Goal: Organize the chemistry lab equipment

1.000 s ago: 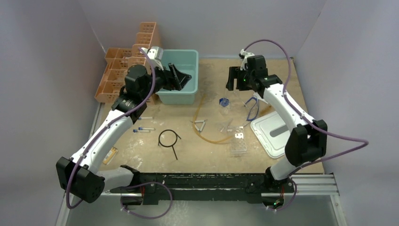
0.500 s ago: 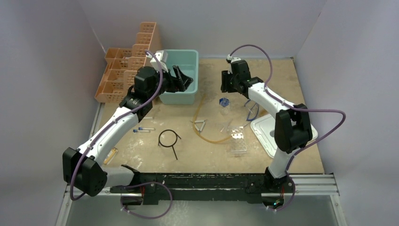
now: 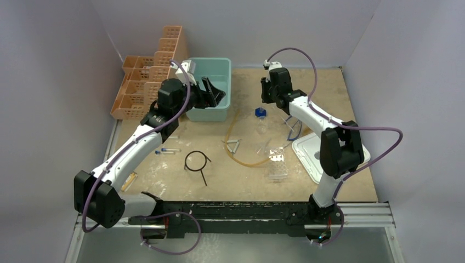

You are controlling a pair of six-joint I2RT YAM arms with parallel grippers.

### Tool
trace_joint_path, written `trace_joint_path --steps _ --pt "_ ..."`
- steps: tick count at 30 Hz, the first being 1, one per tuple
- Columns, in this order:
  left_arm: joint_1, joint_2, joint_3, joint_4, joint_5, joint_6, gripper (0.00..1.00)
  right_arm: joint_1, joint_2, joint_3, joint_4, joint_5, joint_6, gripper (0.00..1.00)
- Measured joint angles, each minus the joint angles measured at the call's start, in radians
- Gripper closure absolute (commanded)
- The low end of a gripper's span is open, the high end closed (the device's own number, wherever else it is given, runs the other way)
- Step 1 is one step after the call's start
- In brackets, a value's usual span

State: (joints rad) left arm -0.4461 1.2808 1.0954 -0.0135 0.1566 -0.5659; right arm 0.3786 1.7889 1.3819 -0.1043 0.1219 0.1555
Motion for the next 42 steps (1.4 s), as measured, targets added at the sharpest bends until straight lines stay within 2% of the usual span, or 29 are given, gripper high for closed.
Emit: trace_joint_path --steps 6,10,14,20,25,29,35,42 --pt "-0.001 0.035 0.000 0.006 0.027 0.002 0.17 -0.001 0.000 0.072 -0.026 -0.055 -0.023 0.85" --pt "-0.002 0.092 0.037 -0.008 0.076 0.019 0.16 -0.012 0.002 0.216 -0.102 -0.222 -0.063 0.86" --pt "-0.002 0.147 0.106 -0.038 0.121 0.058 0.16 -0.027 -0.013 0.287 -0.153 -0.388 -0.087 0.86" --pt "-0.006 0.171 0.149 -0.040 0.224 0.103 0.10 -0.044 -0.059 0.282 -0.258 -0.663 -0.080 0.87" --pt "-0.027 0.171 0.150 -0.054 0.299 0.174 0.11 -0.045 -0.142 0.226 -0.277 -0.842 -0.042 0.89" --pt "-0.031 0.171 0.158 -0.167 0.346 0.270 0.18 -0.045 -0.200 0.162 -0.234 -0.960 -0.003 0.89" --pt "-0.032 0.174 0.162 -0.221 0.479 0.266 0.26 -0.045 -0.217 0.108 -0.191 -1.095 0.047 0.92" --pt "-0.046 0.176 0.161 -0.211 0.615 0.209 0.51 -0.045 -0.205 0.106 -0.163 -1.216 0.080 0.92"
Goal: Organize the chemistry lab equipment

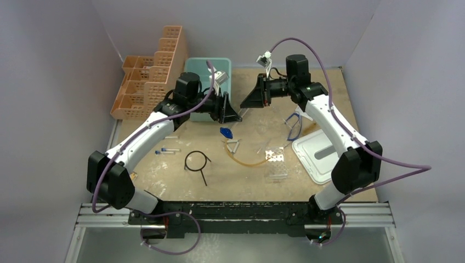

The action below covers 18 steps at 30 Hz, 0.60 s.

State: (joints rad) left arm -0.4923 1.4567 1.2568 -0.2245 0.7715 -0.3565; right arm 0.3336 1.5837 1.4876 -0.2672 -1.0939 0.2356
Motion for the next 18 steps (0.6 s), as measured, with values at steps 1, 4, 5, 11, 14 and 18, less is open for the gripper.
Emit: trace_joint_path --steps 1,4,5,11,14,18 --pt "-0.003 0.003 0.000 0.001 0.012 -0.006 0.55 0.000 0.005 0.000 0.002 -0.010 0.003 0.92" --pt "-0.014 0.022 0.000 0.005 0.042 -0.027 0.67 0.000 0.026 0.000 0.006 -0.032 0.011 0.92" --pt "-0.015 0.031 0.000 0.006 0.048 -0.030 0.72 0.000 0.031 0.000 0.007 -0.036 0.011 0.93" --pt "-0.025 0.049 0.005 -0.009 0.082 0.014 1.00 -0.001 0.063 0.000 -0.002 -0.066 0.037 0.67" --pt "-0.026 0.049 0.025 -0.048 0.068 0.038 1.00 -0.001 0.063 0.000 -0.004 -0.065 0.044 0.43" --pt "-0.025 0.049 0.043 -0.082 -0.016 0.039 1.00 -0.001 0.061 0.003 0.014 0.005 0.077 0.32"
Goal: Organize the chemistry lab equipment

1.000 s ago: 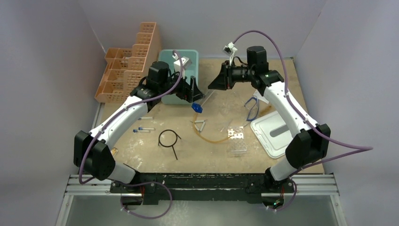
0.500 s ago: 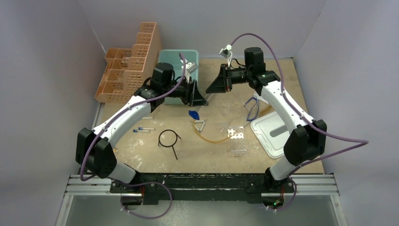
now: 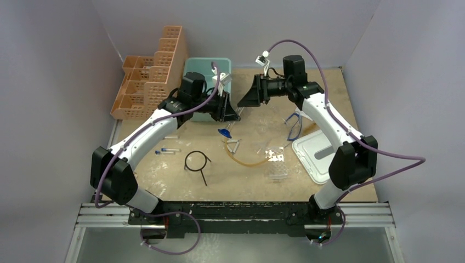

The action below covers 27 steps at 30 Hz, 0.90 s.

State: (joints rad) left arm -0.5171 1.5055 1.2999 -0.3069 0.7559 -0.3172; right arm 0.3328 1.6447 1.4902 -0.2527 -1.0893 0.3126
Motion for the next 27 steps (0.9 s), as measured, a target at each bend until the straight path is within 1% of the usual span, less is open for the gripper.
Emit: trace_joint_path --steps 3,4,6,8,10,12,14,17,23,27 --pt "0.004 -0.001 0.006 -0.022 -0.113 -0.006 1.00 -0.009 -0.014 0.002 0.027 0.119 0.055 0.32" --pt "0.006 -0.002 0.007 -0.026 -0.154 -0.013 1.00 -0.017 -0.024 0.001 0.037 0.165 0.077 0.30" --pt "0.017 -0.006 0.010 -0.034 -0.256 -0.034 1.00 -0.042 -0.066 -0.019 0.080 0.304 0.132 0.29" --pt "0.038 -0.005 0.036 -0.064 -0.363 -0.056 1.00 -0.068 -0.138 -0.063 0.125 0.478 0.171 0.28" --pt "0.062 0.005 0.095 -0.106 -0.479 -0.077 1.00 -0.090 -0.221 -0.110 0.174 0.645 0.194 0.29" --pt "0.081 0.039 0.180 -0.144 -0.587 -0.097 1.00 -0.097 -0.277 -0.130 0.214 0.772 0.202 0.29" --pt "0.099 0.099 0.282 -0.166 -0.678 -0.117 1.00 -0.093 -0.312 -0.132 0.255 0.863 0.203 0.30" --pt "0.129 0.234 0.436 -0.190 -0.768 -0.142 1.00 -0.089 -0.323 -0.135 0.287 0.939 0.187 0.30" --pt "0.151 0.557 0.706 -0.284 -0.851 -0.154 1.00 -0.085 -0.281 -0.187 0.288 1.026 0.125 0.32" --pt "0.143 0.703 0.786 -0.340 -0.870 -0.153 1.00 -0.084 -0.220 -0.190 0.266 1.047 0.087 0.33"
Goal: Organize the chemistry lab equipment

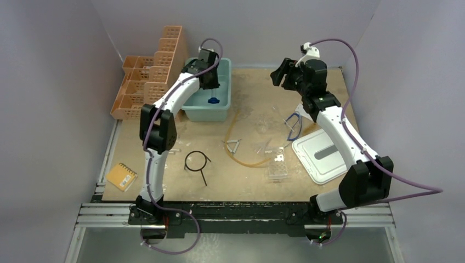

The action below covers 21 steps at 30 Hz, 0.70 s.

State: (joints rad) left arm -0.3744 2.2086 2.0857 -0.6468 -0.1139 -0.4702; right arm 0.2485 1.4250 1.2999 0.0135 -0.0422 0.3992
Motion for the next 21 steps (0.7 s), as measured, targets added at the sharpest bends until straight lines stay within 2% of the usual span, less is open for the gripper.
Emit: trace_joint_path --steps 8,18,19,21 --pt "-0.026 0.128 0.053 -0.061 -0.017 0.002 1.00 0.000 0.043 0.000 -0.007 0.003 -0.032 0.34" --pt "-0.023 0.206 0.056 -0.023 0.135 -0.037 1.00 0.002 0.056 0.000 -0.004 0.006 -0.050 0.34" --pt "-0.021 0.212 0.056 -0.016 0.153 -0.044 0.99 0.002 0.062 0.000 -0.005 0.006 -0.050 0.34" --pt "-0.021 0.218 0.055 -0.002 0.179 -0.057 0.90 0.002 0.074 0.000 -0.008 0.006 -0.052 0.34"
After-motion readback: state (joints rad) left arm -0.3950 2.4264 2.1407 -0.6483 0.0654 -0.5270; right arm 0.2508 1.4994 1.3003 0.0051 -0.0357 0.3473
